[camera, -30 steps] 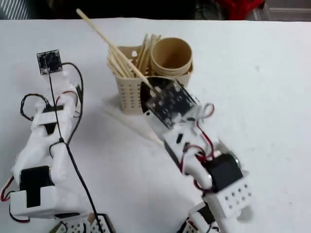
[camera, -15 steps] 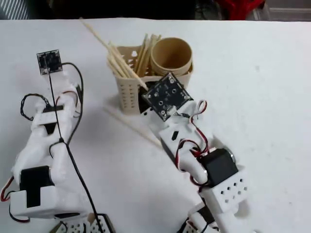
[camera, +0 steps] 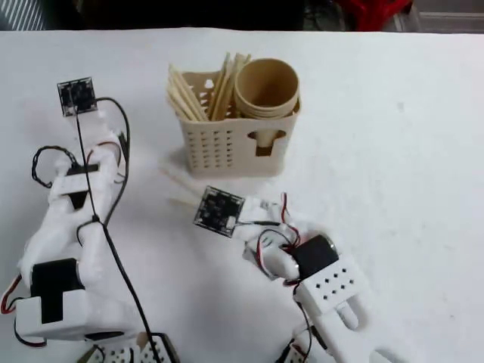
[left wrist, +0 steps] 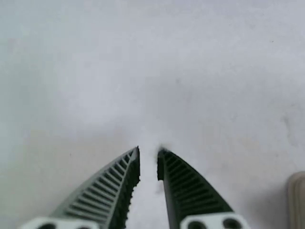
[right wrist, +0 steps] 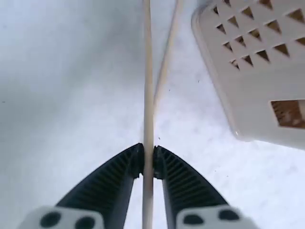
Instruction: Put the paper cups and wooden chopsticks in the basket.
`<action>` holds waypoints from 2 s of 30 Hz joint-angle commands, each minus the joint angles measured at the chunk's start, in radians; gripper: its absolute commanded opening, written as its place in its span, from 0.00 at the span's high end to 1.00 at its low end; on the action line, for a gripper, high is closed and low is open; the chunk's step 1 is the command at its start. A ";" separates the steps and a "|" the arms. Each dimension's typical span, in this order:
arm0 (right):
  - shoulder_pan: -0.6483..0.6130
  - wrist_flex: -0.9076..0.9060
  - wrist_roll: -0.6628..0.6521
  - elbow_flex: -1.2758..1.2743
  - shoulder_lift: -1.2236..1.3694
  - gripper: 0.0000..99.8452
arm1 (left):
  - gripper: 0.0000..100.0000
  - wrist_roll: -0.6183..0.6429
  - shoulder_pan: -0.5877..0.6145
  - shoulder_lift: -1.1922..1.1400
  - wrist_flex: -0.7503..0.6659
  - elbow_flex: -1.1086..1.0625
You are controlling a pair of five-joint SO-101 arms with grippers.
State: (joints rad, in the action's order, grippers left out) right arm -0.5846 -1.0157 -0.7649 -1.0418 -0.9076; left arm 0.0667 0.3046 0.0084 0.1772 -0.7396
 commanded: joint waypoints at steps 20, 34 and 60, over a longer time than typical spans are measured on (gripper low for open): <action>-0.077 -0.091 0.043 0.138 0.097 0.82 | 0.91 0.002 -0.010 0.004 -0.005 0.057; -0.166 0.151 0.089 0.485 0.926 0.76 | 0.91 0.002 -0.007 0.004 -0.005 0.057; -0.107 0.111 0.089 0.370 0.734 0.98 | 0.91 0.002 -0.005 0.004 -0.005 0.057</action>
State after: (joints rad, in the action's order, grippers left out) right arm -0.7043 -0.8424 -0.6805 -0.6444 0.0222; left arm 0.0667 0.3046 0.0084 0.1772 -0.7396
